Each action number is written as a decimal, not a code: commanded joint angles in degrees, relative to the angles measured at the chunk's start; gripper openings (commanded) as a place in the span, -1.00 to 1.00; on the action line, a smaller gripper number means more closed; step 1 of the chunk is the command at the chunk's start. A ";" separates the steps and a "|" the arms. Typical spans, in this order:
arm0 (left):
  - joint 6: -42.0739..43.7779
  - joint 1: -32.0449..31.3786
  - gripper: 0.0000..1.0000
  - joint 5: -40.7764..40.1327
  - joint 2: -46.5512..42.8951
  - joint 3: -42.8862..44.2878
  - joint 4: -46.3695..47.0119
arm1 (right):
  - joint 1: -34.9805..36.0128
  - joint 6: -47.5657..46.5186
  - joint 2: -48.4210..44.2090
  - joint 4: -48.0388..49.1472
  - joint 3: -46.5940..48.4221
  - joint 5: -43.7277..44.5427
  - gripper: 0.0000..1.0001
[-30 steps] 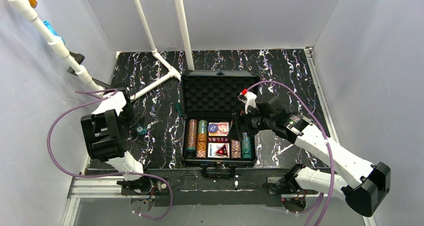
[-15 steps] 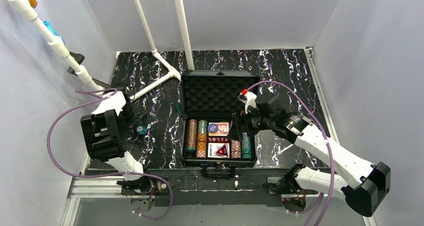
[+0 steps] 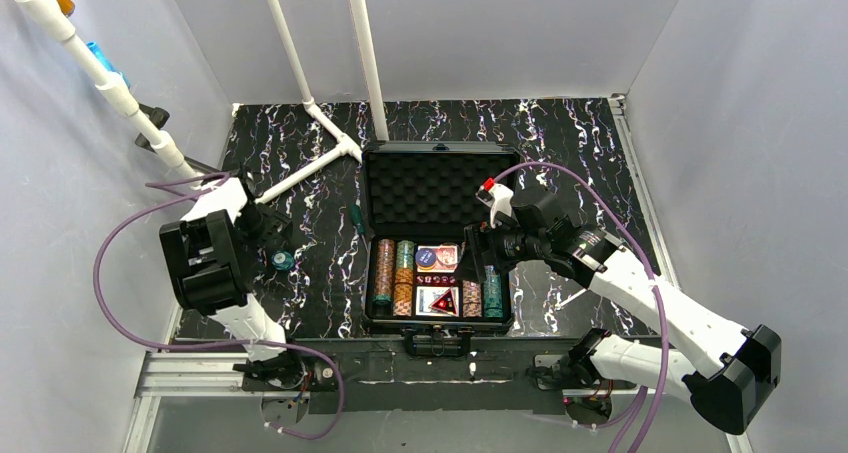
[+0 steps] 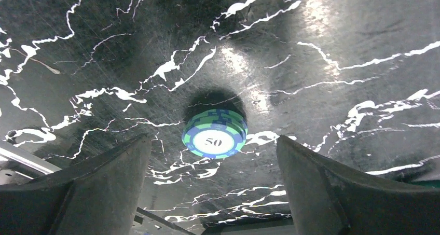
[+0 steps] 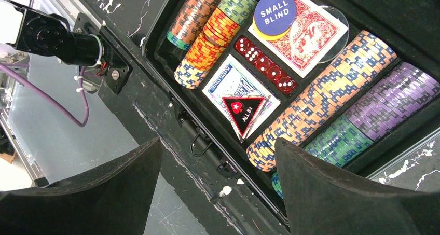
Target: Pack up texas hold em set
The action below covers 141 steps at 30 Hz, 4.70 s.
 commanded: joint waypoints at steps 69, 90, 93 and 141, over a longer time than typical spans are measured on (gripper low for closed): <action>-3.30 -11.74 -1.00 3.78 -9.60 -13.24 4.27 | -0.21 4.01 2.31 6.90 -1.48 -2.24 0.69; -0.48 -12.64 -1.00 0.17 -12.86 -7.71 -1.87 | -0.20 4.50 3.61 8.49 -1.07 -2.80 0.69; 0.21 -12.63 -1.00 -1.04 -10.69 -6.77 -1.70 | -0.23 4.33 3.46 8.27 -1.03 -2.76 0.69; 38.25 -68.50 -1.00 7.30 -12.21 20.65 -16.88 | -3.88 49.43 13.92 48.53 -15.71 -18.76 0.66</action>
